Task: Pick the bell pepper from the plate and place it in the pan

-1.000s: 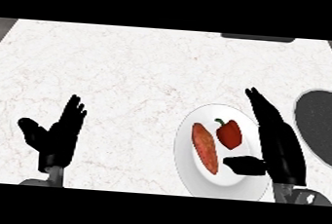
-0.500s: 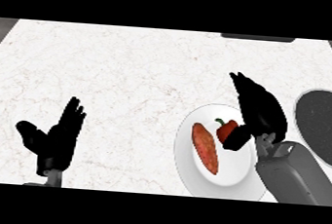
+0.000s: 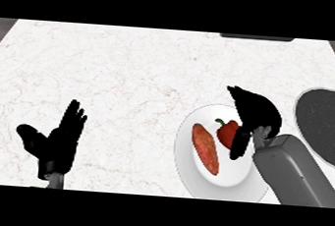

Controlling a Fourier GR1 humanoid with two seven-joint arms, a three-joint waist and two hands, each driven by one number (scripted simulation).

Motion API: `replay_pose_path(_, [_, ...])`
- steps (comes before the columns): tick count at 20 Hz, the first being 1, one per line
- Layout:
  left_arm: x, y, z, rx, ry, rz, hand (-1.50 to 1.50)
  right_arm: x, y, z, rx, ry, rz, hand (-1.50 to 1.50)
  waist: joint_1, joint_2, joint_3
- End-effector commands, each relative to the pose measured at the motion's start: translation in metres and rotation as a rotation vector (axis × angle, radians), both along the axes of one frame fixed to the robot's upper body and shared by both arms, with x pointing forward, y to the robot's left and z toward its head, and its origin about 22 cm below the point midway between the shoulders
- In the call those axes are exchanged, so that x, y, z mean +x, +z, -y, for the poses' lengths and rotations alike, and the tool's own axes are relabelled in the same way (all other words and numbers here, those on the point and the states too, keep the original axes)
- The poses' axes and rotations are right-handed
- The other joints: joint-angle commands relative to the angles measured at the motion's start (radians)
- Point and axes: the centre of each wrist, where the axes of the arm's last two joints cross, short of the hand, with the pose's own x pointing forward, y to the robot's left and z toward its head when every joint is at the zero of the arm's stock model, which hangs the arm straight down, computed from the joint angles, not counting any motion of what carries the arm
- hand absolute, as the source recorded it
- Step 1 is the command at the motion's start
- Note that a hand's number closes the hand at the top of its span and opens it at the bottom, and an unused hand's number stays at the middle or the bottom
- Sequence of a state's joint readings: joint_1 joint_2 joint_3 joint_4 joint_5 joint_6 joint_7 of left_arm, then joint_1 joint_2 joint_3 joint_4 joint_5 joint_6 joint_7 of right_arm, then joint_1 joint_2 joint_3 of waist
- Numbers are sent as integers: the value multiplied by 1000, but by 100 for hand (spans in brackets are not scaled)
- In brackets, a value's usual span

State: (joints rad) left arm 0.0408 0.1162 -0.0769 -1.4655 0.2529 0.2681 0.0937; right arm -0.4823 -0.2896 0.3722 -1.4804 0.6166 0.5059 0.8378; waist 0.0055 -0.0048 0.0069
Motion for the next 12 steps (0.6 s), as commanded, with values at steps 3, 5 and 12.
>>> replay_pose_path(3, [-7, -22, 10, 1, 15, -65, 0, 3, -7, -2, -6, 25, -37, -150, -2, 5, -7])
replay_pose_path(5, [4, -6, -3, -4, -5, -58, 0, -1, -32, 2, 2, 20, 13, -150, -1, 6, -7])
replay_pose_path(12, [-17, -15, -33, -23, 0, -57, 0, -9, -41, 1, 27, 12, 88, -150, 1, 6, -7])
